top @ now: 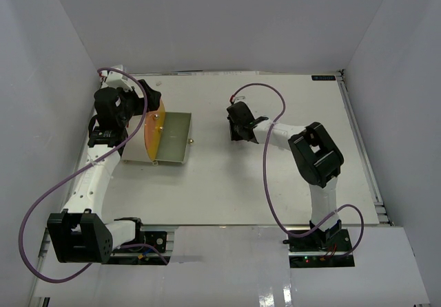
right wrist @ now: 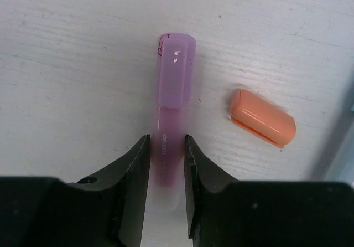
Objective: Sort the stationery into containers
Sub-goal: Pick up the pen from the center of the board.
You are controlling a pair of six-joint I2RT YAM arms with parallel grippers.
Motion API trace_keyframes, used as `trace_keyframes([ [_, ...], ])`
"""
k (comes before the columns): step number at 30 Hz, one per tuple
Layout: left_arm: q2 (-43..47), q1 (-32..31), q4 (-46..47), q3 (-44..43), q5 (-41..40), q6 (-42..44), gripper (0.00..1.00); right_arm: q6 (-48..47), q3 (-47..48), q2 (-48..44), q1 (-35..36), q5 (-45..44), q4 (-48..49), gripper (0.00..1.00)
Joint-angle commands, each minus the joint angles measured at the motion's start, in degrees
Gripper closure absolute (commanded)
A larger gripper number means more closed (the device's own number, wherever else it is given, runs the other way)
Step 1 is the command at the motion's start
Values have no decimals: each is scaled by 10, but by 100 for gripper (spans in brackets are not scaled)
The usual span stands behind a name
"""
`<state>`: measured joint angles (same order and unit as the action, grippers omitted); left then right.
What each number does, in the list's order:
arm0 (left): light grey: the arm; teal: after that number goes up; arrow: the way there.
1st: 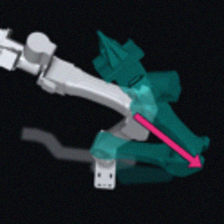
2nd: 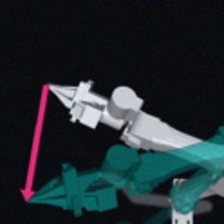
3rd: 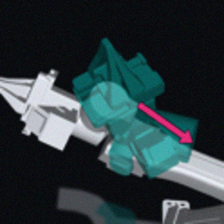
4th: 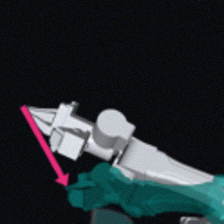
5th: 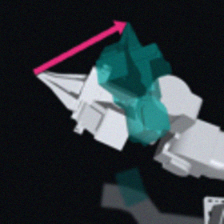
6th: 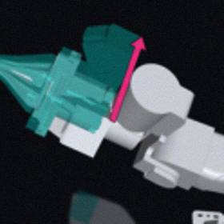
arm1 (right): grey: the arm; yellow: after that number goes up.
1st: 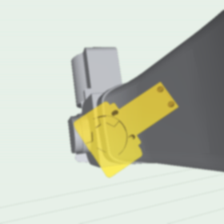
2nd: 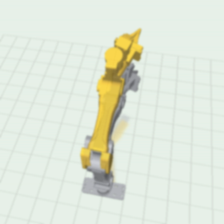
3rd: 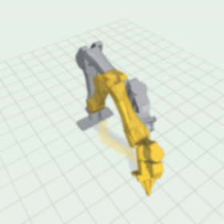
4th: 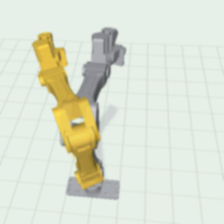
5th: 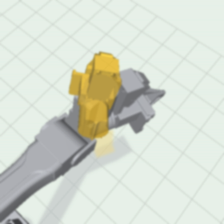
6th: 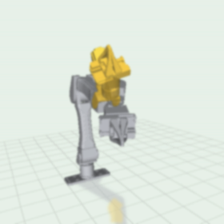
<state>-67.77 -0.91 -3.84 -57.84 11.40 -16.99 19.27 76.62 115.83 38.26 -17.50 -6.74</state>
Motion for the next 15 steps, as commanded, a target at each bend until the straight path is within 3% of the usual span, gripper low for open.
trace_keyframes([
  [1, 4, 4, -59, 16, 11, -8, 2, 10, -18, -41, 3, 0, 37, 92],
  [8, 4, 5, -57, 17, 12, -11, 2, 41, -29, -125, 72, 45, 95, 92],
  [15, 4, 5, -57, 19, 10, -12, 2, 99, -7, -135, 131, 65, 157, 88],
])
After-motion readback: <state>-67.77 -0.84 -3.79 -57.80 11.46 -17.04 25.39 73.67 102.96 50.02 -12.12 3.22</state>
